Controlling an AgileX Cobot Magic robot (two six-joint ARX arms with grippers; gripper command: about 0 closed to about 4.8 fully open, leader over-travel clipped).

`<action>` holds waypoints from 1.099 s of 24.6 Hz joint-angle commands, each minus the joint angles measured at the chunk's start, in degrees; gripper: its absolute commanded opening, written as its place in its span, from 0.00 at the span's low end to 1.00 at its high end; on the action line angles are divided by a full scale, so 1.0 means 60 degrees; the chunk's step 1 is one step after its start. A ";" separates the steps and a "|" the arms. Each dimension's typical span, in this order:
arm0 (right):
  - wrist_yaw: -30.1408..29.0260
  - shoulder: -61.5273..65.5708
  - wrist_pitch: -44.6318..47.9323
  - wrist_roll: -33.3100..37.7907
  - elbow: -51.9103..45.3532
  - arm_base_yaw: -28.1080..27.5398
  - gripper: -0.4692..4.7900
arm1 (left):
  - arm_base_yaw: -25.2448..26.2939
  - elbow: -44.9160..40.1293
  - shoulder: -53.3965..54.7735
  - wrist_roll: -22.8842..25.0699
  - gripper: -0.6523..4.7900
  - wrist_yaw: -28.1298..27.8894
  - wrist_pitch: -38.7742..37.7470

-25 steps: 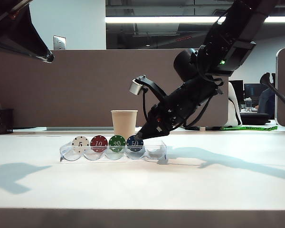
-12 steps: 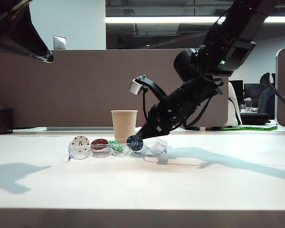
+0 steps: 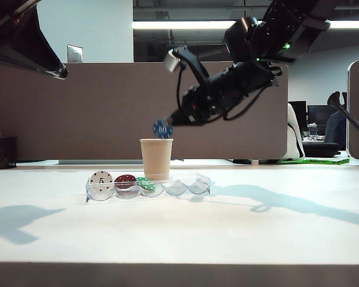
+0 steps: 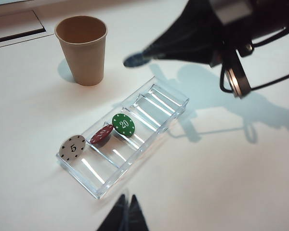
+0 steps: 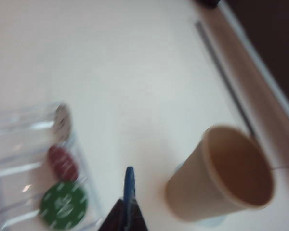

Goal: Pick up the chip with the greater value and put it into the paper cup.

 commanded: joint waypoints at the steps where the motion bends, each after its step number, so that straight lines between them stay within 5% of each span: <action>1: 0.0277 -0.0025 0.1861 0.1275 0.0018 0.0011 0.09 | -0.0004 0.0033 -0.0015 -0.0004 0.12 0.0047 0.0120; 8: 0.1453 0.0412 0.4535 0.2954 0.0142 -0.0051 0.09 | -0.0004 0.0033 -0.0015 -0.0004 0.12 0.0051 0.0127; 16: 0.1450 0.2164 0.4707 0.4830 0.2157 -0.0055 0.09 | -0.0004 0.0033 -0.0015 -0.0004 0.12 0.0051 0.0124; 27: 0.1814 0.2820 0.4441 0.5213 0.2656 -0.0051 0.09 | -0.0004 0.0033 -0.0011 -0.0004 0.12 0.0051 0.0120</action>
